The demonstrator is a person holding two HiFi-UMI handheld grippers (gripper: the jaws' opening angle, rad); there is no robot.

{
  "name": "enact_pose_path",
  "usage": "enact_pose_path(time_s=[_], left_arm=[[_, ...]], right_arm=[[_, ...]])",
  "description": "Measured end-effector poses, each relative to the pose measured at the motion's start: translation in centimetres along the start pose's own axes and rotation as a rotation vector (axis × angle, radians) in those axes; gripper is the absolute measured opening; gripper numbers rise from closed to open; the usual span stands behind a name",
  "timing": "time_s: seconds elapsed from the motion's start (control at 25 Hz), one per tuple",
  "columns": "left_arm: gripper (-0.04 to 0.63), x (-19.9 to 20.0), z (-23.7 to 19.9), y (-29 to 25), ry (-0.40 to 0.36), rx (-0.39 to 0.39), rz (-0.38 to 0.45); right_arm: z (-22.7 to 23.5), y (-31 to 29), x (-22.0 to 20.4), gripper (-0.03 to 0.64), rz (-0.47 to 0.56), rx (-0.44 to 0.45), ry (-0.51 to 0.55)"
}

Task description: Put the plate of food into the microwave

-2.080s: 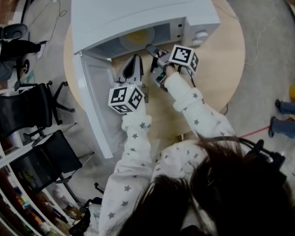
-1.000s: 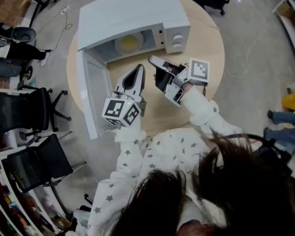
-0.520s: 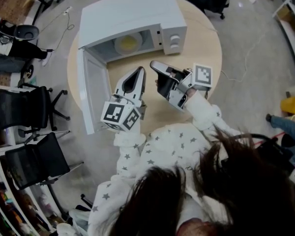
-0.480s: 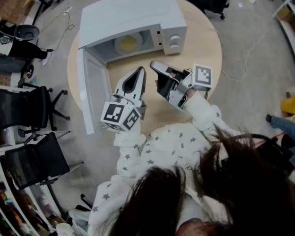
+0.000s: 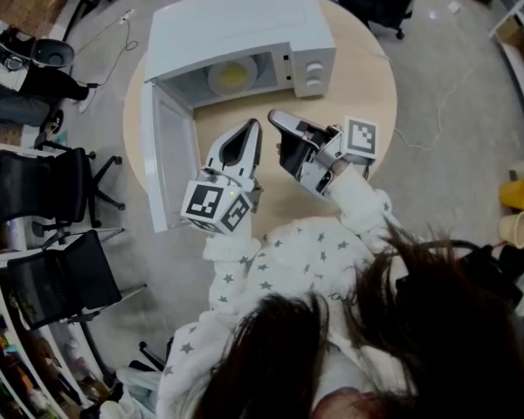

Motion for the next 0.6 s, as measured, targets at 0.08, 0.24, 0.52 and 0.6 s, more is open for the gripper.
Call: enact_pose_path(time_s=[0.08, 0.24, 0.52, 0.6], left_arm=[[0.002, 0.18, -0.02, 0.04, 0.002, 0.006, -0.005], [0.002, 0.24, -0.03, 0.06, 0.008, 0.007, -0.010], [0.002, -0.10, -0.10, 0.08, 0.003, 0.008, -0.006], [0.002, -0.11, -0.07, 0.07, 0.004, 0.010, -0.004]], right_arm=[[-0.02, -0.11, -0.03, 0.006, -0.002, 0.004, -0.003], [0.07, -0.17, -0.08, 0.006, -0.008, 0.004, -0.007], [0.22, -0.17, -0.15, 0.006, -0.009, 0.005, -0.023], [0.23, -0.19, -0.18, 0.006, -0.011, 0.006, -0.023]])
Point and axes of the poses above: the fingertips, and each gripper's own axes: y backward along the fingers, z to its right, x out of its top, the point moved 10 cm from there along y, backward along the fingers, and after that the axes turned 8 degrees about -y, right-handed, at the moved point
